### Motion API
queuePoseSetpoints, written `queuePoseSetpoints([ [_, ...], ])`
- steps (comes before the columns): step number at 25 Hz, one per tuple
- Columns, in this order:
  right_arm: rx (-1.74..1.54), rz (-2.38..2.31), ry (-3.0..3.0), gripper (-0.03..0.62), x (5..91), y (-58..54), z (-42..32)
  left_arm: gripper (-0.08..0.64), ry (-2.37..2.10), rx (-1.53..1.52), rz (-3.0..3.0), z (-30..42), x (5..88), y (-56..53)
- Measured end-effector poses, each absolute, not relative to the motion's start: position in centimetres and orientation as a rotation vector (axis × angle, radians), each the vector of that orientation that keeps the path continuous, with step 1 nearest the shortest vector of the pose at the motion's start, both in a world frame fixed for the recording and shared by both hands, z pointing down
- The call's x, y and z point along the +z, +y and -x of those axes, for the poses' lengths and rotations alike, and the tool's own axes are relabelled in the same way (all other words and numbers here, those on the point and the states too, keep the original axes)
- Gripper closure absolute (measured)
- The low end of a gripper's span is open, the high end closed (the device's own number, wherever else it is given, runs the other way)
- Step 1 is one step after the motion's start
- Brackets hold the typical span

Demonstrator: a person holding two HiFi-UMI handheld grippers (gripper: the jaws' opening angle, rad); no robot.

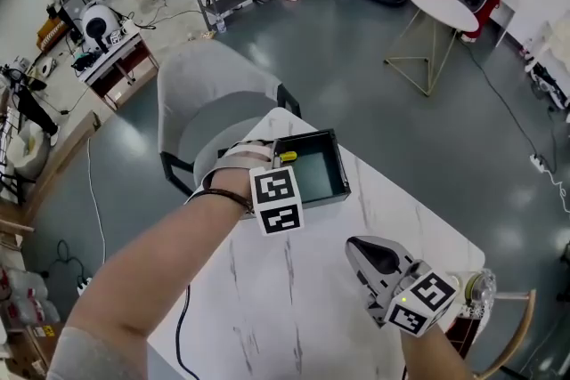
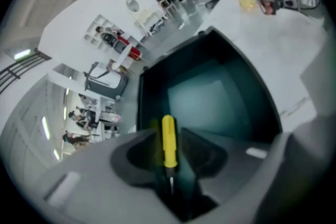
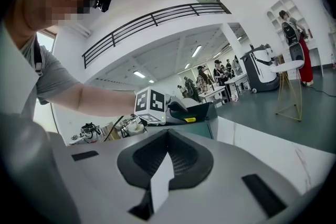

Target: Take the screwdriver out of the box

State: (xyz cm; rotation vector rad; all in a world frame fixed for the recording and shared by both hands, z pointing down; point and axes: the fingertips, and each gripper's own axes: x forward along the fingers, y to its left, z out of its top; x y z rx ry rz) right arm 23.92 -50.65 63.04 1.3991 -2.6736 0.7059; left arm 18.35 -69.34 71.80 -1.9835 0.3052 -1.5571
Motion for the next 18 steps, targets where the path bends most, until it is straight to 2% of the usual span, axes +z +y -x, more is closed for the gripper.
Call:
queuePoseSetpoints([
  [6, 0.737, -1.405, -2.679, 0.593, 63.3, -50.5, -24.3, 0.407, 0.331, -1.624, 1.972, -18.1, 72.8, -70.3],
  [8, 0.739, -1.399, -2.683, 0.593, 63.5, -50.3, -24.2, 0.438, 0.345, -1.649, 2.000, -17.8, 73.4, -70.3],
  [10, 0.742, -1.397, -2.687, 0.594, 63.7, -50.1, -24.2, 0.503, 0.369, -1.661, 2.027, -17.6, 73.8, -70.4],
  [18, 0.786, -1.385, -2.685, 0.594, 64.5, -49.5, -23.8, 0.511, 0.369, -1.711, 2.089, -17.7, 73.7, -70.6],
])
